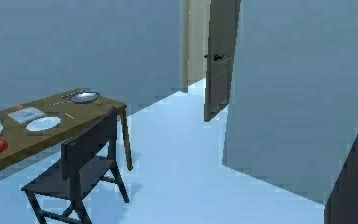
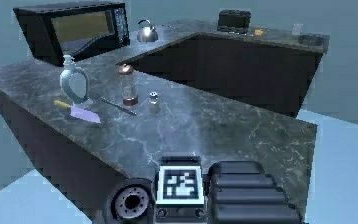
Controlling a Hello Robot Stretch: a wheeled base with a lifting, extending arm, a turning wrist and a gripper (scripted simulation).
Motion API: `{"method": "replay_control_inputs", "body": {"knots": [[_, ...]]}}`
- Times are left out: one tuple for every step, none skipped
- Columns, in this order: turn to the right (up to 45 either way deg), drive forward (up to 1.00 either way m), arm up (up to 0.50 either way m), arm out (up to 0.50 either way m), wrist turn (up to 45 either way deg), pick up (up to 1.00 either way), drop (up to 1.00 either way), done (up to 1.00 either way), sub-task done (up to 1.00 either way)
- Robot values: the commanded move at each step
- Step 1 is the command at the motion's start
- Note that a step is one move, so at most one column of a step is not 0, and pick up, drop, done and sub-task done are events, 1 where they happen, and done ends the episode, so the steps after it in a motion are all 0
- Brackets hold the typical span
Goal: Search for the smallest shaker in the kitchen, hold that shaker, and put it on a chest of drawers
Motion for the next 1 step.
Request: {"method": "replay_control_inputs", "body": {"knots": [[0.0, 0.0, 0.0, 0.44, 0.0, 0.0, 0.0, 0.0, 0.0]]}}
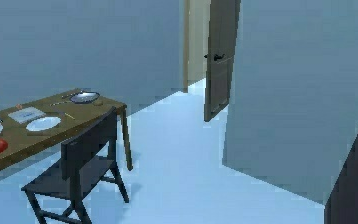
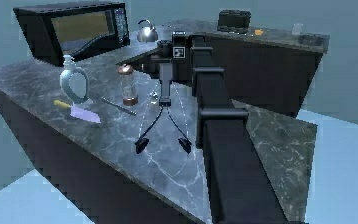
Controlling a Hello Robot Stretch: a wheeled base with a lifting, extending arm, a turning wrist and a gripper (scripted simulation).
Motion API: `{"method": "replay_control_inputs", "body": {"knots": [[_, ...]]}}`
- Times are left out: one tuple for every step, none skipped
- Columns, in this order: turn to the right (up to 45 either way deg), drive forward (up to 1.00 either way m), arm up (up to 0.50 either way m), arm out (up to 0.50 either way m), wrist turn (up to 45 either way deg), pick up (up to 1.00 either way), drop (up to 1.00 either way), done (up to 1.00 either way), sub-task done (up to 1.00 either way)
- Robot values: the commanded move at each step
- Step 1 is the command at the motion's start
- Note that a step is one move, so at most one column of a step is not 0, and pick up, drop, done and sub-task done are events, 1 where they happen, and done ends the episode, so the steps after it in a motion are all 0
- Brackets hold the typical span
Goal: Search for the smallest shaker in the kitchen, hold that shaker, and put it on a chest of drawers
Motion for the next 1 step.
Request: {"method": "replay_control_inputs", "body": {"knots": [[0.0, 0.0, 0.0, 0.0, 45.0, 0.0, 0.0, 0.0, 0.0]]}}
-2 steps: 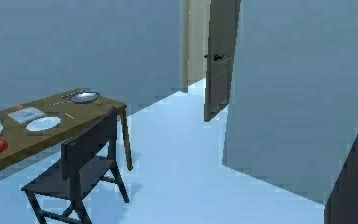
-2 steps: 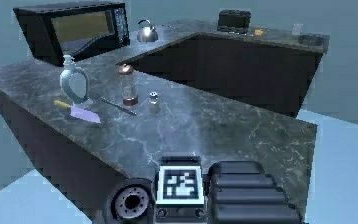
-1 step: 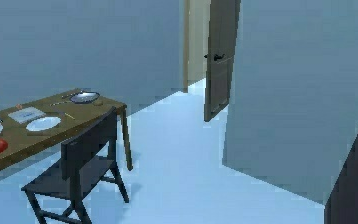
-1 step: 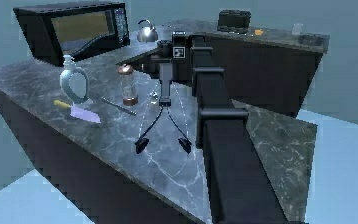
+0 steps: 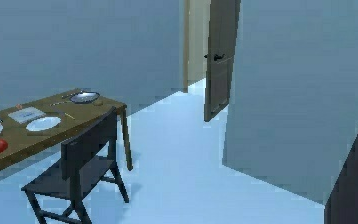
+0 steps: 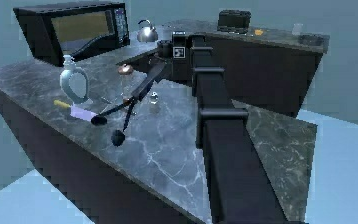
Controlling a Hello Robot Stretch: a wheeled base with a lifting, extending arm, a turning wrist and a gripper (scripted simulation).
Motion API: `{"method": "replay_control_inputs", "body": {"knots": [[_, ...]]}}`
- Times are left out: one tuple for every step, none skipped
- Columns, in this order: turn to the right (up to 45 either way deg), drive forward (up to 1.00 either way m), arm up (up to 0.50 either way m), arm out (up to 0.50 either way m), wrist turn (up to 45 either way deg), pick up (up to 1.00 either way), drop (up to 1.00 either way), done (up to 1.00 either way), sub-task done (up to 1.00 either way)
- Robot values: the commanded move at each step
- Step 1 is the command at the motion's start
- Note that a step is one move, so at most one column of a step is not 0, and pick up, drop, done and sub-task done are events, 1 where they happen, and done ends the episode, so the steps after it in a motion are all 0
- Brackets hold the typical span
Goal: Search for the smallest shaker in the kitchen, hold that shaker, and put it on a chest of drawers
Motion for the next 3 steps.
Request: {"method": "replay_control_inputs", "body": {"knots": [[0.0, 0.0, 0.0, 0.0, 45.0, 0.0, 0.0, 0.0, 0.0], [0.0, 0.0, 0.0, 0.0, 45.0, 0.0, 0.0, 0.0, 0.0], [0.0, 0.0, 0.0, 0.0, 24.0, 0.0, 0.0, 0.0, 0.0]]}}
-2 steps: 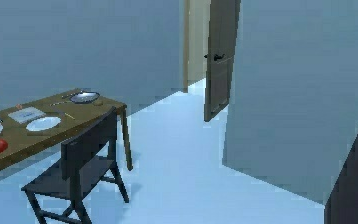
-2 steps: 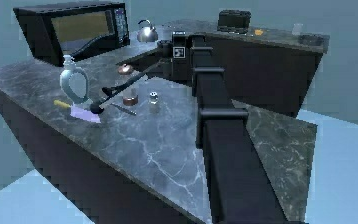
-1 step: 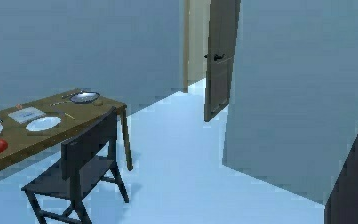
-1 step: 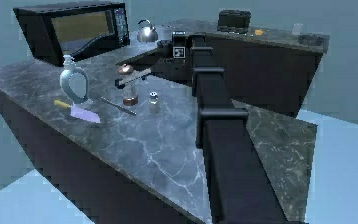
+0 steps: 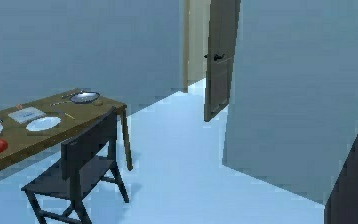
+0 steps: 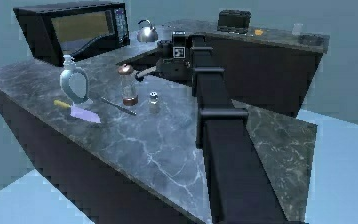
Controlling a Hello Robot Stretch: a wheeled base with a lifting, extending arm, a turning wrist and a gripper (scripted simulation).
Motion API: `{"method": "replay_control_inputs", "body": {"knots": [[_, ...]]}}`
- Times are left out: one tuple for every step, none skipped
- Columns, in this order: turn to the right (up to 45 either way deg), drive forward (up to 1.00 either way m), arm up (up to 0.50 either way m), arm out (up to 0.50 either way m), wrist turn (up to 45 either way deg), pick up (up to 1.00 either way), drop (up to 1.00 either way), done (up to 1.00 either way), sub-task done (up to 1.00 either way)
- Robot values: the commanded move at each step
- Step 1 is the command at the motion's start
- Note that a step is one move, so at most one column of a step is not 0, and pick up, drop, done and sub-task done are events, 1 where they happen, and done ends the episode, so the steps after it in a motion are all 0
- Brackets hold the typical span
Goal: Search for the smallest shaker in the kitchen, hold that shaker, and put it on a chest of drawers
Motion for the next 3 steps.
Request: {"method": "replay_control_inputs", "body": {"knots": [[0.0, 0.0, -0.16, 0.0, 0.0, 0.0, 0.0, 0.0, 0.0], [0.0, 0.0, 0.0, 0.0, 0.0, 1.0, 0.0, 0.0, 0.0], [0.0, 0.0, 0.1, 0.0, 0.0, 0.0, 0.0, 0.0, 0.0]]}}
